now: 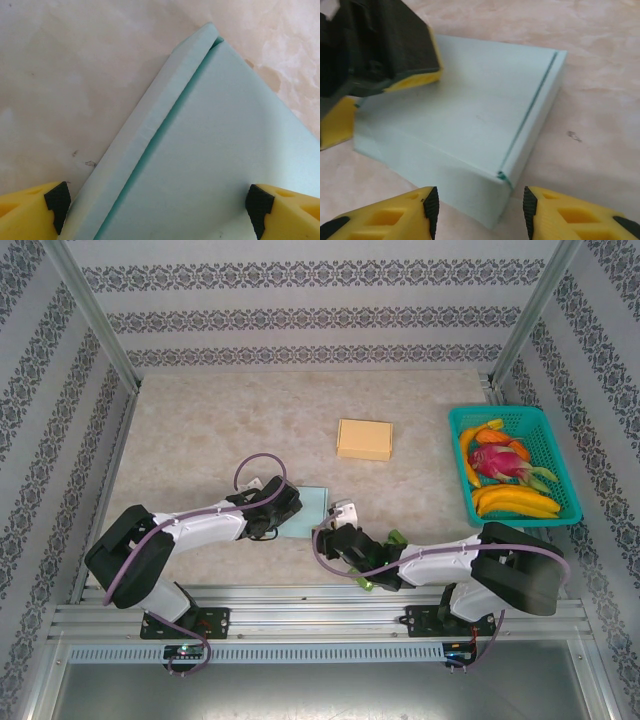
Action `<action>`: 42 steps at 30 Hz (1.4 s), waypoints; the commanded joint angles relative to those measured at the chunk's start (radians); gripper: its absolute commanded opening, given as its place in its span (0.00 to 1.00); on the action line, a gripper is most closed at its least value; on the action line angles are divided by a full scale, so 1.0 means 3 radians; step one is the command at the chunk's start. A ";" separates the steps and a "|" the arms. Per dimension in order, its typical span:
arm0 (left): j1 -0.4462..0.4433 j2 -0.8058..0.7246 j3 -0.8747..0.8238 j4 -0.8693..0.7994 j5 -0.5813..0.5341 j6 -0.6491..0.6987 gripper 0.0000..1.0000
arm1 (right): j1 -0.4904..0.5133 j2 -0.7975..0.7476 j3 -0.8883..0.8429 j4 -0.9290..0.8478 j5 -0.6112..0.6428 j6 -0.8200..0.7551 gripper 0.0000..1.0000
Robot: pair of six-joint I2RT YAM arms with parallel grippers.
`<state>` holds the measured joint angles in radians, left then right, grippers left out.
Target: Fold the paper box
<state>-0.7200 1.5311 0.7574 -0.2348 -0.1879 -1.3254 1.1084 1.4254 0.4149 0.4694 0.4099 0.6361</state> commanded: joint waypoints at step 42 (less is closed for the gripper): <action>-0.0231 -0.0993 -0.0187 -0.0185 -0.0107 0.1401 1.00 | -0.2023 0.0225 0.0481 -0.0721 -0.2227 -0.0224 0.28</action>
<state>-0.7918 1.2819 0.7204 -0.2909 -0.1410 -1.0538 0.5354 1.5303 0.5182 0.3702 -0.1158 0.5766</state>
